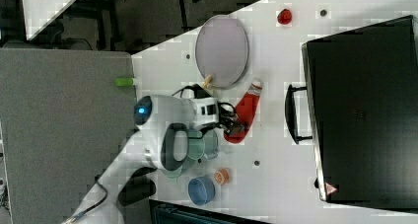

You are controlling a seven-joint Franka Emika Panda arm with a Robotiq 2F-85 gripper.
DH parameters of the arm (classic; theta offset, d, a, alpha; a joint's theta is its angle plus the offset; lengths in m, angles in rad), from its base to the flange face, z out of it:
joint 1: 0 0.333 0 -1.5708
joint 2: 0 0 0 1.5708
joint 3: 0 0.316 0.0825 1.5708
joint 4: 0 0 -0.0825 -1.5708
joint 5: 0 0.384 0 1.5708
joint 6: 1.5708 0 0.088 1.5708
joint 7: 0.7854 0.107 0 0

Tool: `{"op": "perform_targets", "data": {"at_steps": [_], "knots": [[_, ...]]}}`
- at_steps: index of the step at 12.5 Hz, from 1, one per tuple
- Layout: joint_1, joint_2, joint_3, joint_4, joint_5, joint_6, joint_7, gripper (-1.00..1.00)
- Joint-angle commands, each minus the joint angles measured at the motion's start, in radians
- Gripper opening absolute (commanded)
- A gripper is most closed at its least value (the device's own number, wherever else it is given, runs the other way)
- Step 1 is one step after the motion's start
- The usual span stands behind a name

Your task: Pick ketchup from strainer and place it on the table

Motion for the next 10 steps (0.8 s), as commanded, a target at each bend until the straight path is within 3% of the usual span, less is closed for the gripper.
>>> {"op": "perform_targets", "data": {"at_steps": [1, 3, 4, 7, 10], "knots": [[0.012, 0.000, 0.000, 0.004, -0.083, 0.041, -0.042, 0.47], [0.012, 0.002, 0.000, 0.006, -0.110, 0.049, -0.042, 0.91], [0.012, -0.011, 0.004, 0.011, -0.107, 0.046, -0.041, 1.00], [0.013, -0.092, 0.029, 0.052, -0.080, 0.040, -0.011, 1.00], [0.013, -0.179, 0.049, 0.131, -0.019, -0.086, 0.045, 1.00]]}}
